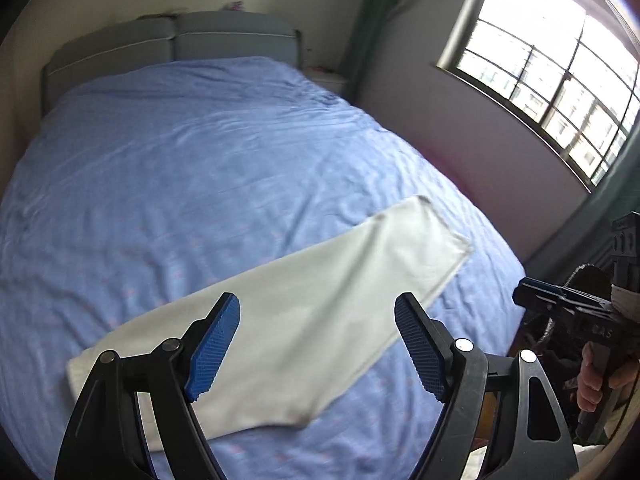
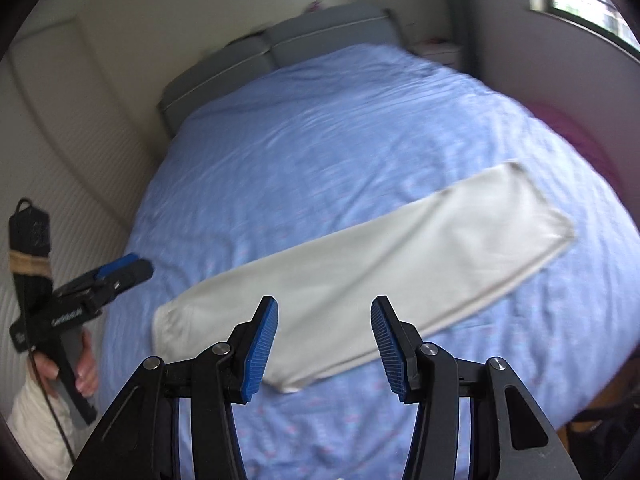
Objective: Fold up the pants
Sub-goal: 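Move both tools toward the folded trouser strip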
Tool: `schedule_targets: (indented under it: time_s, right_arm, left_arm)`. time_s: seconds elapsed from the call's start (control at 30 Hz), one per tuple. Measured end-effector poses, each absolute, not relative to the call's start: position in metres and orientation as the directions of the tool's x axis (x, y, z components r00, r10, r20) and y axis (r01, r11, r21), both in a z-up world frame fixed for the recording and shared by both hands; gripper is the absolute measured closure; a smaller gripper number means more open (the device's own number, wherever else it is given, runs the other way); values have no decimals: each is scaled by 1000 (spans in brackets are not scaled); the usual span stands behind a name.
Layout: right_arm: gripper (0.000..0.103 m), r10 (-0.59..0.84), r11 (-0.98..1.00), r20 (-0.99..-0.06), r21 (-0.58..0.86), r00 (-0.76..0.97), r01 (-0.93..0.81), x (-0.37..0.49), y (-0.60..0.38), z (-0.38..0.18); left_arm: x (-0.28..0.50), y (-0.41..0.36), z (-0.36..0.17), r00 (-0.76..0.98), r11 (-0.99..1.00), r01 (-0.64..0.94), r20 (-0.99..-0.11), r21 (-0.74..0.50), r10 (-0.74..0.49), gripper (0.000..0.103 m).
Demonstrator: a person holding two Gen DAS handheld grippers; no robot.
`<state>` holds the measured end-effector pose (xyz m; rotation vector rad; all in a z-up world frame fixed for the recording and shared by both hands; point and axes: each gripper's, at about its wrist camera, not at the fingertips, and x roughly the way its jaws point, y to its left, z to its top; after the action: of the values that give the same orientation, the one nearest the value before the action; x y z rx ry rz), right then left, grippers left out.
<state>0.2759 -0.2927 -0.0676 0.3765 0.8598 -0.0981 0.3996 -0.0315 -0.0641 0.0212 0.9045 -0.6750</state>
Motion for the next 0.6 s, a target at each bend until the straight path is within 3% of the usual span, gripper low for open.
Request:
schedule_targets:
  time_s: [0.17, 0.6]
  right_arm:
    - [53, 29, 896, -744, 316, 668, 313, 259, -390, -70]
    - [55, 72, 869, -776, 357, 626, 343, 283, -605, -117]
  left_arm:
    - [387, -120, -59, 424, 776, 590, -733, -222, -532, 21]
    - [391, -320, -94, 419, 851, 502, -817, -155, -397, 21]
